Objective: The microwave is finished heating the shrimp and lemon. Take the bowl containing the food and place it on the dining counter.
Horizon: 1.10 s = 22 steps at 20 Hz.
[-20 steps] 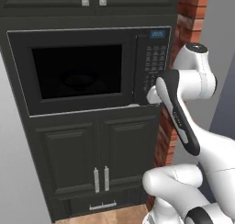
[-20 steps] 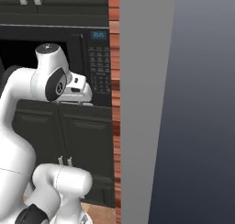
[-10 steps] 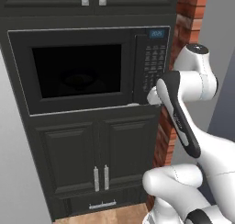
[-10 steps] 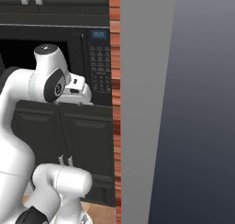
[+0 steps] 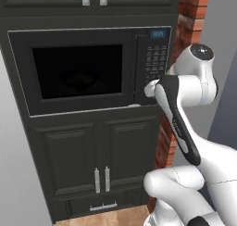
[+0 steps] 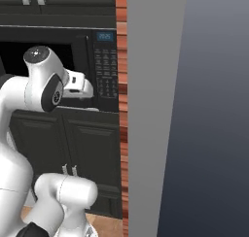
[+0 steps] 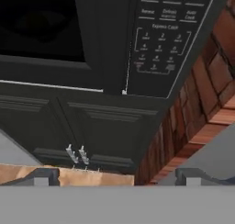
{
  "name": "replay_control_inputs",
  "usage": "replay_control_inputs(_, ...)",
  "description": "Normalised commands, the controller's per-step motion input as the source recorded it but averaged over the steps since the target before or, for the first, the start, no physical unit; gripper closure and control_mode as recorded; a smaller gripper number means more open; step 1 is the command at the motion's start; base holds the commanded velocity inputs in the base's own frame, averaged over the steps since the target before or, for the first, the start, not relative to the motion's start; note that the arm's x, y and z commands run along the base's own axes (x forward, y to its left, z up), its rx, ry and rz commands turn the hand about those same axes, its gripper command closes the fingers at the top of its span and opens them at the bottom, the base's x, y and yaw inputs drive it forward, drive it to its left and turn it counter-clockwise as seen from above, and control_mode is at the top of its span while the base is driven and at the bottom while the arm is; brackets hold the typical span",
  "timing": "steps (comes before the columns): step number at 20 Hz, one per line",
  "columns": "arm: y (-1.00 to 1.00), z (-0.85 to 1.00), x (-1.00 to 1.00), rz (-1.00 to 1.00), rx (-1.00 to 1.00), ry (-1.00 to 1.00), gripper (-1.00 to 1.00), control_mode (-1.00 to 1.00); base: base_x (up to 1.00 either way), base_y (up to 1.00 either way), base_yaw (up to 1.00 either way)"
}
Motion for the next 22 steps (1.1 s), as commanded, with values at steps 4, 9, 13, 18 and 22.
replay_control_inputs(4,0.35,0.18,0.76,0.0,0.0,-0.26,-1.0,-1.0,0.0,0.0,0.0)
replay_control_inputs(9,0.21,0.06,0.92,0.0,0.04,-0.13,-1.0,-1.0,0.0,0.0,0.0)
replay_control_inputs(13,0.0,0.0,0.82,0.0,0.06,-0.07,-1.0,-1.0,0.0,0.0,0.0)
replay_control_inputs(18,0.0,0.0,0.64,0.0,0.04,-0.09,-1.0,-1.0,0.0,0.0,0.0)
replay_control_inputs(22,0.0,-0.05,0.52,0.0,0.0,-0.05,-1.0,-1.0,0.0,0.0,0.0)
